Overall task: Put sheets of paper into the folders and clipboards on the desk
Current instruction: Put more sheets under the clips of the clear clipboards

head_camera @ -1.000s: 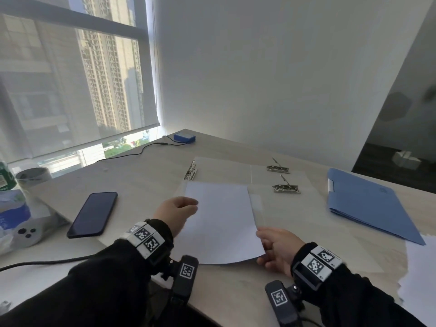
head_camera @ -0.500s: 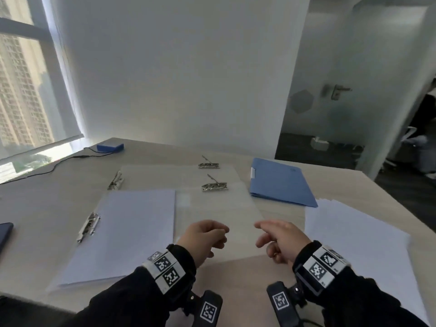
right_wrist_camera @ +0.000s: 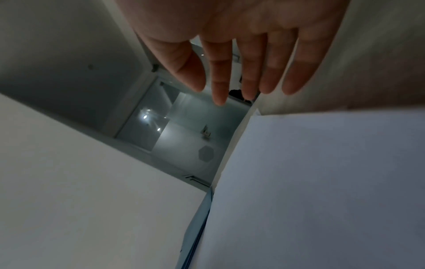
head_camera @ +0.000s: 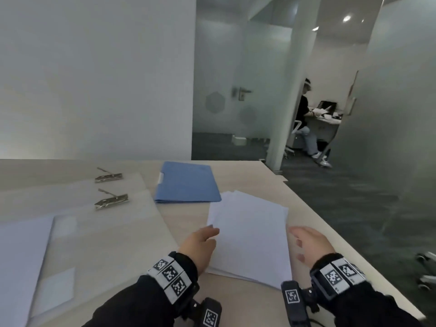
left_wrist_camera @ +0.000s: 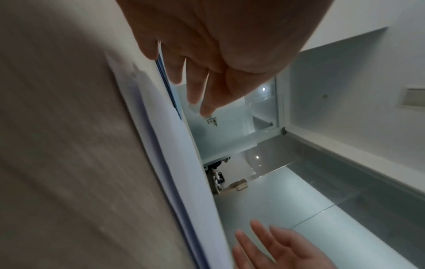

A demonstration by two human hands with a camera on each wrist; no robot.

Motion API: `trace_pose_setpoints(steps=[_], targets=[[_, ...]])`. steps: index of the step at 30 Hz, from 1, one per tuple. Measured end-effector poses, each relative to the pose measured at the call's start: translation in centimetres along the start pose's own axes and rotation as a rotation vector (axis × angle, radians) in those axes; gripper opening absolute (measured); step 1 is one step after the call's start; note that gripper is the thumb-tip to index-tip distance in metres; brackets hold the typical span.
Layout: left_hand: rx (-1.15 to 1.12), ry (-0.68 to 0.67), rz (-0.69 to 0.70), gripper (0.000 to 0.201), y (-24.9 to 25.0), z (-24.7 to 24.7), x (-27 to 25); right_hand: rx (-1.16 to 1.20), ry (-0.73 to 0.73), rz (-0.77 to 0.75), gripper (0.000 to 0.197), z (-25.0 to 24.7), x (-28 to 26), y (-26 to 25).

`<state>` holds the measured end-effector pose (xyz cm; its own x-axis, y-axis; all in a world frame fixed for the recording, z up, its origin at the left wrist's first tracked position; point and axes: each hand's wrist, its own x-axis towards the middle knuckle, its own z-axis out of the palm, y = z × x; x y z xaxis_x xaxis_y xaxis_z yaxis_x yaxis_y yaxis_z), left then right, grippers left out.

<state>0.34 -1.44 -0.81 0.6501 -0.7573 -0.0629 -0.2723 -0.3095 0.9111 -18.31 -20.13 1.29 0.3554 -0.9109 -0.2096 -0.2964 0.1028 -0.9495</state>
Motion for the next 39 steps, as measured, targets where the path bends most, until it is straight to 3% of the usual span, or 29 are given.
trace_pose_setpoints(steps=[5,7,14,21,31,39], targets=[[0.481,-0.166,-0.087,0.052,-0.3,1.1,2.6,0.23,-0.071,0.201,0.015,-1.7,1.0,1.4],[0.556,-0.178,-0.087,0.057,-0.5,1.6,2.6,0.268,-0.094,0.226,0.016,-2.2,1.0,1.7],[0.439,-0.145,-0.047,0.056,-1.3,2.1,2.0,0.165,-0.094,0.294,0.02,-2.9,1.8,2.7],[0.394,-0.143,-0.032,0.052,-1.2,2.1,1.7,-0.037,-0.078,0.251,0.036,-3.2,2.8,2.5],[0.247,-0.177,-0.012,0.033,-1.8,1.6,1.6,-0.212,-0.139,0.179,0.013,-2.9,2.9,1.8],[0.22,-0.183,-0.015,0.043,-1.5,1.3,1.3,-0.196,-0.137,0.162,0.015,-3.2,2.0,1.6]])
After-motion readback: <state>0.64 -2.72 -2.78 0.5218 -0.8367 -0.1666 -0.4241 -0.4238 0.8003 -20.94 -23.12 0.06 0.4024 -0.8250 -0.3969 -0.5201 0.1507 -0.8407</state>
